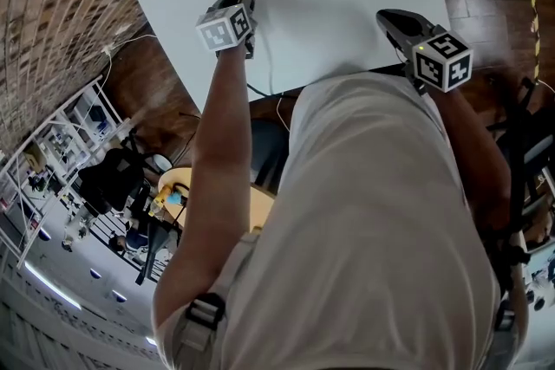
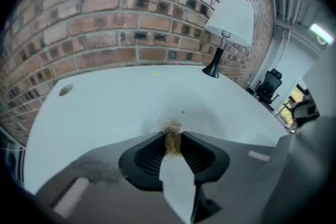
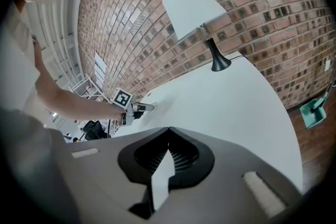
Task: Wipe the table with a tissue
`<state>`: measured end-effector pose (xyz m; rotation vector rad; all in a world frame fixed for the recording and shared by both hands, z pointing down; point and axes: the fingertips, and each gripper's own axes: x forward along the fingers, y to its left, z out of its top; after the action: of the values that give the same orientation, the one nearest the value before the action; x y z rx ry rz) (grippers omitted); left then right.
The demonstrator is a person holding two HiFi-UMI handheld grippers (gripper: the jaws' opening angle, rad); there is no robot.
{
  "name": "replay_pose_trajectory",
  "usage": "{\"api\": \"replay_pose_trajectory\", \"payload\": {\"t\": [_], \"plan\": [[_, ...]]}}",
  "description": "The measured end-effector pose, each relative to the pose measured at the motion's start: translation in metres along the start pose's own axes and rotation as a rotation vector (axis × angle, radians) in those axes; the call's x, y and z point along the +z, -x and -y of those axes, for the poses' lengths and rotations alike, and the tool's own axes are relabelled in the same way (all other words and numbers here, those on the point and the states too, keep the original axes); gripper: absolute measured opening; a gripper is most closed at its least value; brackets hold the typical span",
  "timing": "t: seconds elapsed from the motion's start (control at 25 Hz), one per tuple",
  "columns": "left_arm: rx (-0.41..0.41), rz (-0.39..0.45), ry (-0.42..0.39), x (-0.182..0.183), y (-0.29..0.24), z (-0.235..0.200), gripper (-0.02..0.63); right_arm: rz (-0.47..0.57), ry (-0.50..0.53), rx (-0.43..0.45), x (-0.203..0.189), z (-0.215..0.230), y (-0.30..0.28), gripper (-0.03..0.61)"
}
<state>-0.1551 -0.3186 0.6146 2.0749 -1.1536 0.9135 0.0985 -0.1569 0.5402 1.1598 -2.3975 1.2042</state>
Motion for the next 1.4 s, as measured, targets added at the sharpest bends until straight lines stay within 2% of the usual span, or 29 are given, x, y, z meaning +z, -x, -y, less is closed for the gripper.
{"api": "replay_pose_trajectory", "payload": {"t": [0.12, 0.2, 0.32, 0.4, 0.68, 0.8, 0.96, 1.24, 1.4], "plan": [[0.161, 0.093, 0.072, -0.002, 0.023, -0.041, 0.107, 0.008, 0.002, 0.003, 0.003, 0.000, 0.000, 0.008], [0.199, 0.125, 0.114, -0.001, 0.029, -0.059, 0.109, 0.011, 0.004, -0.004, 0.004, 0.004, 0.004, 0.008], [0.173, 0.155, 0.163, 0.009, 0.020, -0.069, 0.109, 0.013, -0.006, -0.019, 0.002, 0.010, 0.009, 0.008], [0.153, 0.160, 0.156, 0.018, 0.008, -0.064, 0.109, 0.015, -0.013, -0.025, 0.002, 0.014, 0.011, 0.008], [0.000, 0.129, -0.036, 0.045, -0.022, 0.006, 0.109, 0.031, -0.027, -0.040, 0.001, 0.019, 0.024, 0.008], [-0.047, 0.105, -0.060, 0.048, -0.039, 0.022, 0.109, 0.032, -0.030, -0.040, 0.002, 0.021, 0.025, 0.008], [-0.024, 0.036, -0.132, 0.050, -0.042, 0.034, 0.109, 0.038, -0.032, -0.037, 0.005, 0.023, 0.026, 0.008], [0.031, 0.026, -0.089, 0.045, -0.037, 0.030, 0.106, 0.045, -0.043, -0.035, 0.004, 0.033, 0.035, 0.008], [0.041, -0.024, -0.082, 0.038, -0.037, 0.026, 0.101, 0.046, -0.037, -0.029, 0.007, 0.035, 0.034, 0.008]]}}
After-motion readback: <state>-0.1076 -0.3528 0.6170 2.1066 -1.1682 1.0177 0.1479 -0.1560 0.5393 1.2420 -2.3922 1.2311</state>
